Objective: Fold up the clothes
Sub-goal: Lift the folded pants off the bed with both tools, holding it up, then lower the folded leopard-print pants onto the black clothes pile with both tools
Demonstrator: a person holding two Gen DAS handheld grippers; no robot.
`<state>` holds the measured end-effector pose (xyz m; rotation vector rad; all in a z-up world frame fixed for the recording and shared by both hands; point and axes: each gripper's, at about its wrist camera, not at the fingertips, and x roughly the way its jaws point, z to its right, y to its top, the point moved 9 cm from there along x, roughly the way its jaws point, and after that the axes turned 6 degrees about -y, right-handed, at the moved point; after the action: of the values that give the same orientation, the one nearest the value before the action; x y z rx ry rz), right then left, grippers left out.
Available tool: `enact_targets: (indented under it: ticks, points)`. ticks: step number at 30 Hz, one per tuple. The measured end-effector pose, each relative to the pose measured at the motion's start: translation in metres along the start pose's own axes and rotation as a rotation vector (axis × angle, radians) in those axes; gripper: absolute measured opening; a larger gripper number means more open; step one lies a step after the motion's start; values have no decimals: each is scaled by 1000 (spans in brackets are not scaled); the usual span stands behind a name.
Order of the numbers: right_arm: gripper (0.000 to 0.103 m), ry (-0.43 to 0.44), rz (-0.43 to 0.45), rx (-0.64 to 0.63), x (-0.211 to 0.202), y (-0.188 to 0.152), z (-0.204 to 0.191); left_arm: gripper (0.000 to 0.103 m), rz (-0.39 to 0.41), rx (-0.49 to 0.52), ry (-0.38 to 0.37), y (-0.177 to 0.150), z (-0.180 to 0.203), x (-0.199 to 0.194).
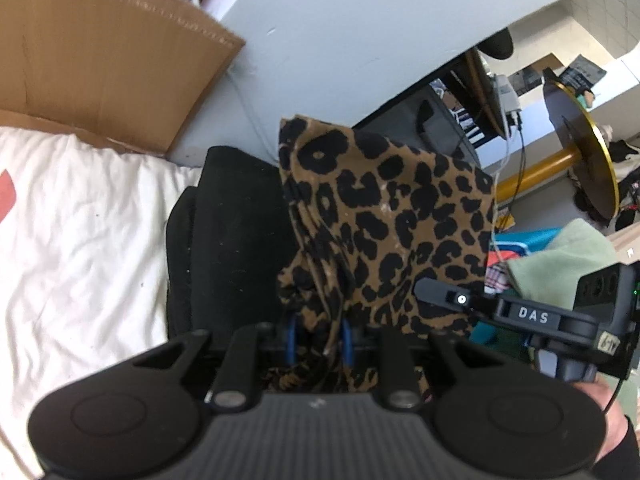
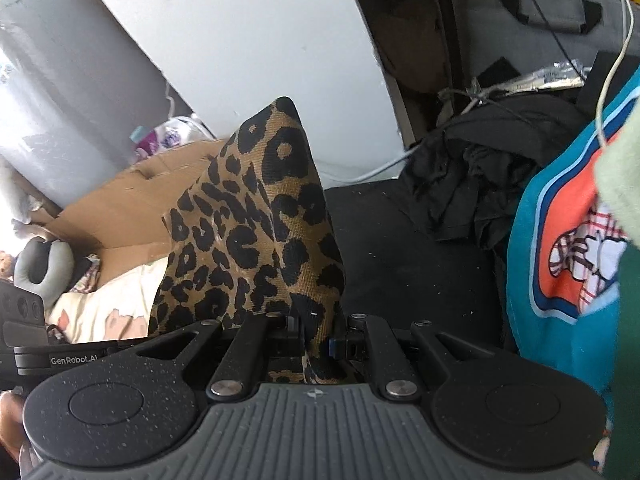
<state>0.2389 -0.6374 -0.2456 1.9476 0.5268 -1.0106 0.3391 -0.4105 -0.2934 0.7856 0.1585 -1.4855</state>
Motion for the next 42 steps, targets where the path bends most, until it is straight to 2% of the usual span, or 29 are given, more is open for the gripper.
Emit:
enact_targets:
  ticks: [9,15,22,32,34,36,37,38,39,42]
  points:
    - [9,-44,16,11,49,17,19,22,1,-10,-4,22,-27,40]
    - [9,-66,11,27,86,28,32,22,7,-21,21,34,-47,65]
    - [9,-82,0,27,123,33,41,22,13,-32,58,42,-64,81]
    - [9,-110,8,-6,157,39,49,22,0,-33,111,49,-89,98]
    - [9,-115,10,-15,162,40,50,23,-1,-35,127,49,-93,101]
    - [9,-120,13,-26,168,41,51,29,-7,-34,150,50,-96,103]
    - [12,-132,15,-33,170,40,52,32,-15,-26,164,50,-96,103]
    - [22,-158,12,-39,171,39,54,37,-26,-13,180,50,-96,102]
    - [26,-187,14,-40,171,38,56,38,-33,4,198,51,-95,100]
    - [29,-203,57,-45,155,39,55,36,-30,53,223,56,-91,85]
